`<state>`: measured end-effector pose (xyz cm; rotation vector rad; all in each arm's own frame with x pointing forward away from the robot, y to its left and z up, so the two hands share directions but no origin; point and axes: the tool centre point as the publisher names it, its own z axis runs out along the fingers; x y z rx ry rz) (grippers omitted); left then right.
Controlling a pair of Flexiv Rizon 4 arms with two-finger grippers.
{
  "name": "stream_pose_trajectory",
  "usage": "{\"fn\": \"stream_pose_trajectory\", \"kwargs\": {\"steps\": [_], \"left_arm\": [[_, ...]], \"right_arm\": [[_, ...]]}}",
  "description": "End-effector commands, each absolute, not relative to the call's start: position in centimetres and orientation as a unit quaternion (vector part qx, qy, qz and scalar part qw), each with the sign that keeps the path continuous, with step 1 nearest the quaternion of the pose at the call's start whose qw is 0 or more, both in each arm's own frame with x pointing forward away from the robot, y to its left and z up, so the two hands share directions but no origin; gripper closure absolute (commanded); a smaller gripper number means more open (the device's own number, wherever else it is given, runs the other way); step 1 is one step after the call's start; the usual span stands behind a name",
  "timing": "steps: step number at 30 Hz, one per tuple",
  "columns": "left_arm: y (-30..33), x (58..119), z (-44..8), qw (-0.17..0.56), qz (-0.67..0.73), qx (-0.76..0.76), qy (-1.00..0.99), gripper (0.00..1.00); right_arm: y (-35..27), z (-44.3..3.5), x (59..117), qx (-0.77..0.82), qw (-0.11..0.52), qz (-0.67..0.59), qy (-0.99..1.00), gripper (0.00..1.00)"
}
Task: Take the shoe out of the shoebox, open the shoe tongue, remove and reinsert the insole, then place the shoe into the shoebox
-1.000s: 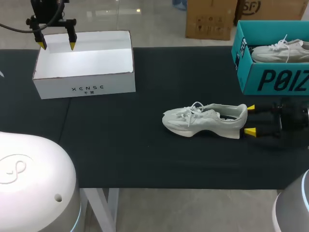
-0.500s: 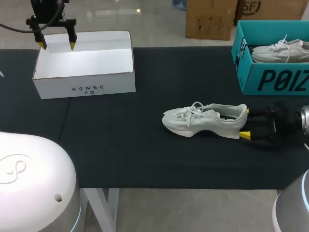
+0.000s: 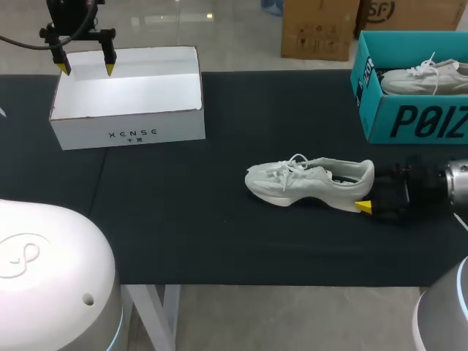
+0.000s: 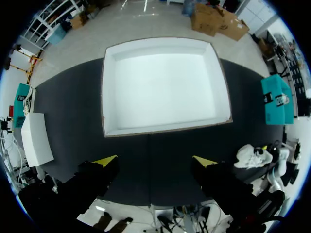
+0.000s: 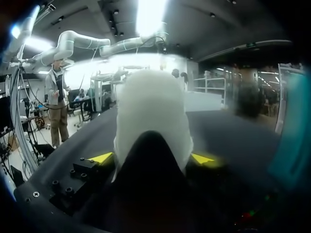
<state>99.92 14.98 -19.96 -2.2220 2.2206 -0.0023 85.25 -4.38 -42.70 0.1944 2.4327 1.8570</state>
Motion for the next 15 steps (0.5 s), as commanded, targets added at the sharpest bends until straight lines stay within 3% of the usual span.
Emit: {"fn": "stream_pose_trajectory", "kwargs": {"steps": [1, 15], "left_arm": [[15.00, 99.96, -20.02, 0.000, -0.001, -0.707, 0.707, 0.00], [15.00, 99.96, -20.02, 0.000, -0.001, -0.707, 0.707, 0.00]], "right_arm": [[-4.23, -42.87, 85.37, 0.063, 0.039, 0.604, 0.793, 0.00], [-4.06, -42.97, 85.52, 0.051, 0.041, 0.606, 0.793, 0.00]]}}
